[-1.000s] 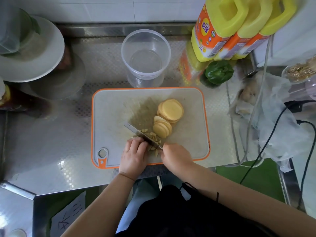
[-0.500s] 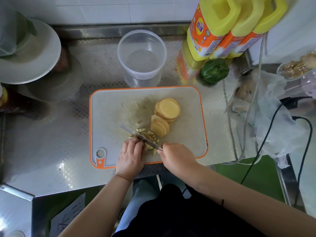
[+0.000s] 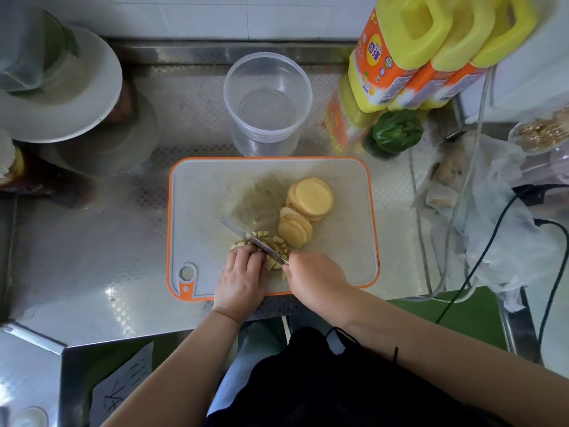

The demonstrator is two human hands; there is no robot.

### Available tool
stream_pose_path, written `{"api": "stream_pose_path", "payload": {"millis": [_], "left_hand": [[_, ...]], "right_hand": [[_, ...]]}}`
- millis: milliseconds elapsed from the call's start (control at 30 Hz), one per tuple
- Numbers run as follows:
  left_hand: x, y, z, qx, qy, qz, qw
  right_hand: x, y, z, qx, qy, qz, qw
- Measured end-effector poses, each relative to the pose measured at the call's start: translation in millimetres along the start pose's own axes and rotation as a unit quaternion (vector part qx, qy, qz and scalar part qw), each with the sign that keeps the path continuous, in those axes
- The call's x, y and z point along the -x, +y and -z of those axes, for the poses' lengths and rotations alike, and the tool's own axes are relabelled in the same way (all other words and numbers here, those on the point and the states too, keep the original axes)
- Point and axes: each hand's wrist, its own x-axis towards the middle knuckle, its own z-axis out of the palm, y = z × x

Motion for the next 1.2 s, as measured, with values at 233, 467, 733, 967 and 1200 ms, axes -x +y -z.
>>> {"api": "stream_pose_path", "payload": {"millis": [233, 467, 733, 967, 1200], "left_hand": [[0.8, -0.2, -0.5, 0.008, -0.015, 0.008, 1.0], [1.7, -0.8, -2.0, 0.0, -0.01, 0.003, 1.0], [-0.9, -0.6, 1.8, 0.023, 0.013, -0.012, 1.0], [0.5, -1.4, 5.9, 0.046, 0.03, -0.014, 0.998], [3.8, -3.9, 2.9, 0.032, 0.012, -0.003, 0.999]], "right_hand": [[-4.2, 3.0, -10.5, 0.003, 0.0, -0.016, 1.0], [-4.9, 7.8, -31.4, 0.026, 0.032, -0.015, 0.999], [-6.2, 20.0, -17.1, -0.067, 0.001, -0.043, 0.997], [12.2, 16.3, -11.1, -0.025, 0.035, -0.007, 0.999], [15.4, 11.5, -14.0, -0.003, 0.037, 0.008, 0.999]]}}
